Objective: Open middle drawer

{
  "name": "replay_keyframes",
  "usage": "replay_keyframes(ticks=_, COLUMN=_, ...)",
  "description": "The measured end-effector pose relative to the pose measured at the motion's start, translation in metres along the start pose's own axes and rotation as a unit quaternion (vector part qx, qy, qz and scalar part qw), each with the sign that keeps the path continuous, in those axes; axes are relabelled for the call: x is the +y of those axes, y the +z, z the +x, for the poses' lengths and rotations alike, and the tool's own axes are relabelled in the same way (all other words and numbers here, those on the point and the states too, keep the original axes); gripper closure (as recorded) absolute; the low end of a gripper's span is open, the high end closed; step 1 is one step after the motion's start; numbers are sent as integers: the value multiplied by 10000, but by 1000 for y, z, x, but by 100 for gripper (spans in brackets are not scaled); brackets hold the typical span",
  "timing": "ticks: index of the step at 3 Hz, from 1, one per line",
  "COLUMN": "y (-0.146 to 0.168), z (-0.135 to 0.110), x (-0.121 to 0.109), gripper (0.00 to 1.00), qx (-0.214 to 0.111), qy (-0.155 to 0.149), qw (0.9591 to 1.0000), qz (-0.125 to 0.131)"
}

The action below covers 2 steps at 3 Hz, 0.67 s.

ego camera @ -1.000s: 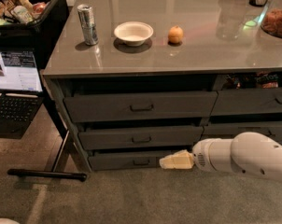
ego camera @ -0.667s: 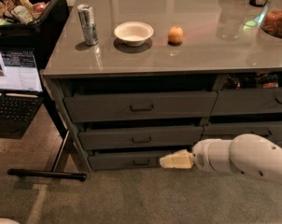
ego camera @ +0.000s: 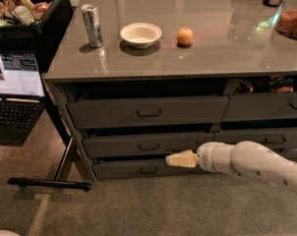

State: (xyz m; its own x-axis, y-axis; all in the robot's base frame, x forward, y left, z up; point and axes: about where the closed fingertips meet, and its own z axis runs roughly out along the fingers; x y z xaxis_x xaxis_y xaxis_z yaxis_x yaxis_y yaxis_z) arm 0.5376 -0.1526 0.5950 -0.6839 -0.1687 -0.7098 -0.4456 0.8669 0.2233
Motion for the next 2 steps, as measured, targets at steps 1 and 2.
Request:
replay_keyframes(ticks=1, y=43, z=3, x=-23, gripper=18, qx=-86, qy=127, qw=9999, qz=-9)
replay_keyframes(ticks=2, y=77, z=3, x=-44, gripper=42, qx=-399, qy=172, qw=9990, qz=-61)
